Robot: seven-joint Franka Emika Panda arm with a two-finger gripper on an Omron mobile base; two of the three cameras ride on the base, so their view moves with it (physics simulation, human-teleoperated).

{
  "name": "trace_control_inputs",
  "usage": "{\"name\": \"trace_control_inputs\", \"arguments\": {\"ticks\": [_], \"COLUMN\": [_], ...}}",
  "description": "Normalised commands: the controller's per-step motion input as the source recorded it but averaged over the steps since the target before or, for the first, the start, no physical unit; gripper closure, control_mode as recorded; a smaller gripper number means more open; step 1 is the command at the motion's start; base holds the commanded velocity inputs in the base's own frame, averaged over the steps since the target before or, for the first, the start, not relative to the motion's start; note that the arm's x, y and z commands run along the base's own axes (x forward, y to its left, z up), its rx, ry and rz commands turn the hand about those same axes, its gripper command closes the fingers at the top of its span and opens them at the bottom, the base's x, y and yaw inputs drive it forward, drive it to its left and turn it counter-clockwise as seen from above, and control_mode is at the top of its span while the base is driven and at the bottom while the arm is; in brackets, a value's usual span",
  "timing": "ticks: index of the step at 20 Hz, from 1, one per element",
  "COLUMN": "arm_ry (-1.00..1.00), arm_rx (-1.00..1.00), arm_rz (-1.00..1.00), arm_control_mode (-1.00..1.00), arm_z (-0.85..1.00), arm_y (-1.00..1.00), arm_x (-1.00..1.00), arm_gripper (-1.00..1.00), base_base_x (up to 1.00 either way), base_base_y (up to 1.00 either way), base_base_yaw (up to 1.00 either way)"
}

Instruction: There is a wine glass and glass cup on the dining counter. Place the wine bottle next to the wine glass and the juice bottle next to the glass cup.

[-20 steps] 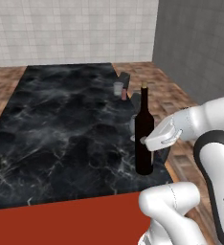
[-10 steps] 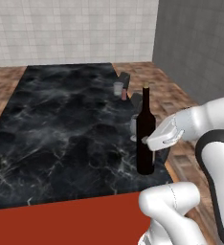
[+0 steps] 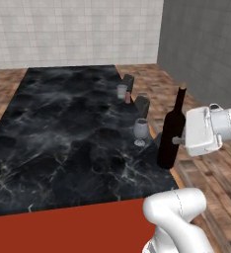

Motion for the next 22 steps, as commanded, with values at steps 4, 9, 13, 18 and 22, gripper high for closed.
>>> {"name": "trace_control_inputs", "arguments": {"ticks": [4,9,13,18,22], "arm_ry": [-0.14,0.03,0.02,0.04,-0.07], "arm_rx": [0.00,0.00,0.03,0.08,0.04], "arm_rz": [0.21,0.07,0.09,0.08,0.04], "arm_control_mode": [-1.00,-1.00,-1.00,-1.00,-1.00], "arm_z": [-0.08,-0.13,-0.25,-0.33,-0.51], "arm_y": [-0.40,-0.33,-0.27,-0.24,-0.05], "arm_x": [0.17,0.41,0.38,0.33,0.13], "arm_gripper": [1.00,1.00,1.00,1.00,1.00], "base_base_x": [0.00,0.00,0.00,0.00,0.00], "base_base_y": [0.00,0.00,0.00,0.00,0.00], "base_base_yaw": [0.00,0.00,0.00,0.00,0.00]}}
